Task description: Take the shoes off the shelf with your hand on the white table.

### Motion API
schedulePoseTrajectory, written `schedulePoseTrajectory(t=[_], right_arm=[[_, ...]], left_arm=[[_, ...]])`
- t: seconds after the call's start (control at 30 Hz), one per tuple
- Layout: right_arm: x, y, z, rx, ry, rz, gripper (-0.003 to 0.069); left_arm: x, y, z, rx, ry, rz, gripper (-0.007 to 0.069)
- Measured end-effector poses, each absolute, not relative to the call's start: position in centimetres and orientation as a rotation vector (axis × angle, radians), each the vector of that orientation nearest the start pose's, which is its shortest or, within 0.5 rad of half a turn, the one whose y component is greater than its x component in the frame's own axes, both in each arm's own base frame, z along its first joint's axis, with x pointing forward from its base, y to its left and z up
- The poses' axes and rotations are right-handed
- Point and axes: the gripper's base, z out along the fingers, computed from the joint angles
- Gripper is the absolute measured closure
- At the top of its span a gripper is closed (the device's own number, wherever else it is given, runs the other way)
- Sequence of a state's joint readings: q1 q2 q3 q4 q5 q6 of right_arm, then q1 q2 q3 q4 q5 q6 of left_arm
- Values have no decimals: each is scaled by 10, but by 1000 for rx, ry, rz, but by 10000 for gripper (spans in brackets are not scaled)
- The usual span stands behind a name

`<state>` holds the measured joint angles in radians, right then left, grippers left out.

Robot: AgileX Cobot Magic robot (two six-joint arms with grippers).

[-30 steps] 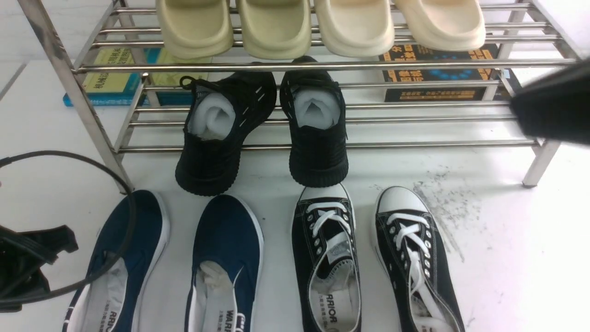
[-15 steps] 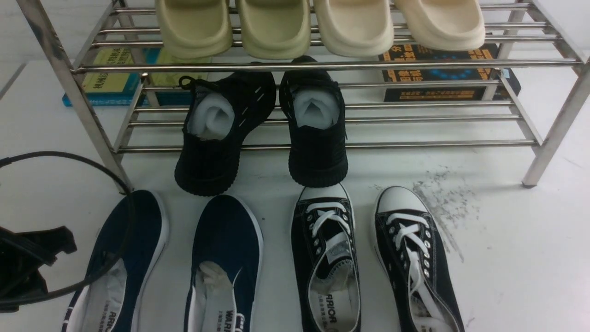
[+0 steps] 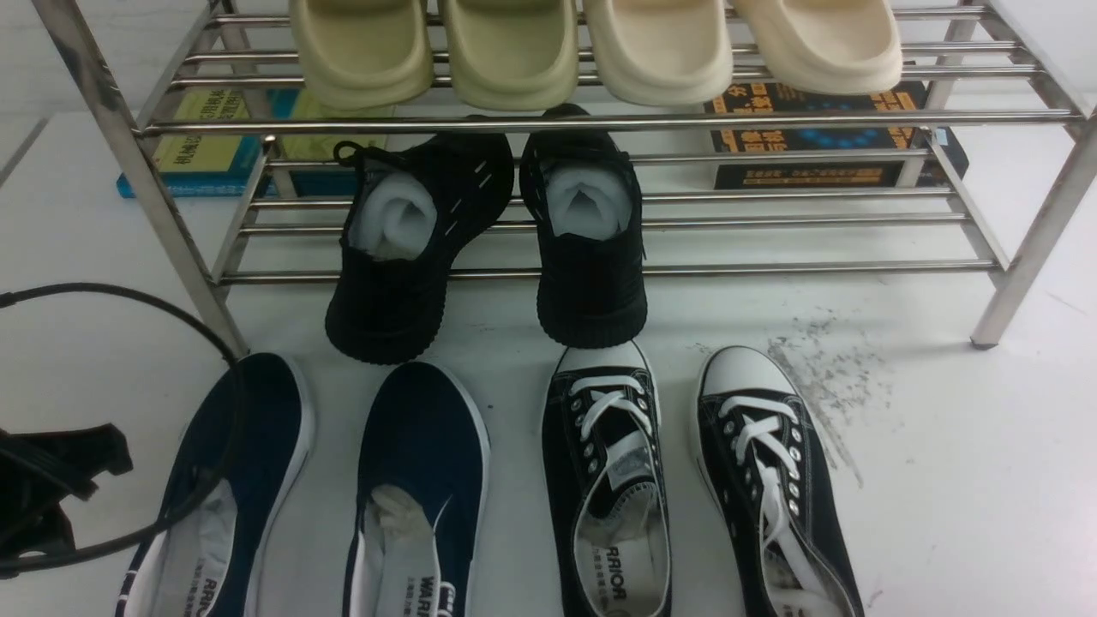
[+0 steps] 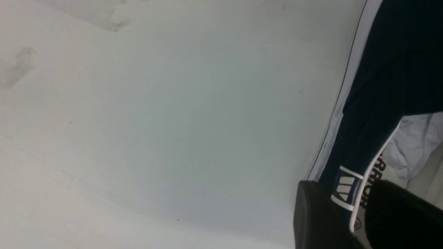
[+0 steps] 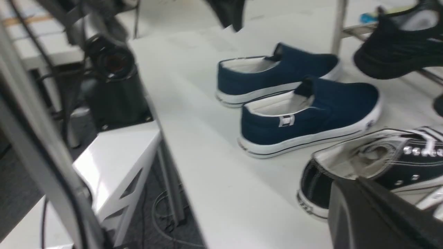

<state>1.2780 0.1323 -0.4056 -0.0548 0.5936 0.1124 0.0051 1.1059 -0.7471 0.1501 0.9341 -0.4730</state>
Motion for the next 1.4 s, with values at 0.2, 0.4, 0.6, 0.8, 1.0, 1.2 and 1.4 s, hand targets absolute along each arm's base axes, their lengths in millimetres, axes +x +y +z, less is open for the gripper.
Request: schedulePoseTrajectory(t=[0.2,0.4,0.6,0.8,1.0,1.2,1.4], right_arm=[[13,38,287,-1078,1571,920,664],[13,39,286,-1077,1571,921,660],[13,39,286,-1077,1572,924,657],[13,39,284,-1082,1579,920,654],[15,43,263,-1102,1636,894,650],[25,40,230,-915,1804,708,643],[37,29,211,-589,1903,494,634]], left_arm=[[188,14,263,-539,2694,110,379],[188,17,264,-514,2688,157,379],[188,20,264,-486,2681,209,379],[186,21,264,-499,2701,225,379],[184,21,263,-598,2706,222,379],[179,22,263,-701,2730,238,379],[173,23,262,-734,2780,271,379]])
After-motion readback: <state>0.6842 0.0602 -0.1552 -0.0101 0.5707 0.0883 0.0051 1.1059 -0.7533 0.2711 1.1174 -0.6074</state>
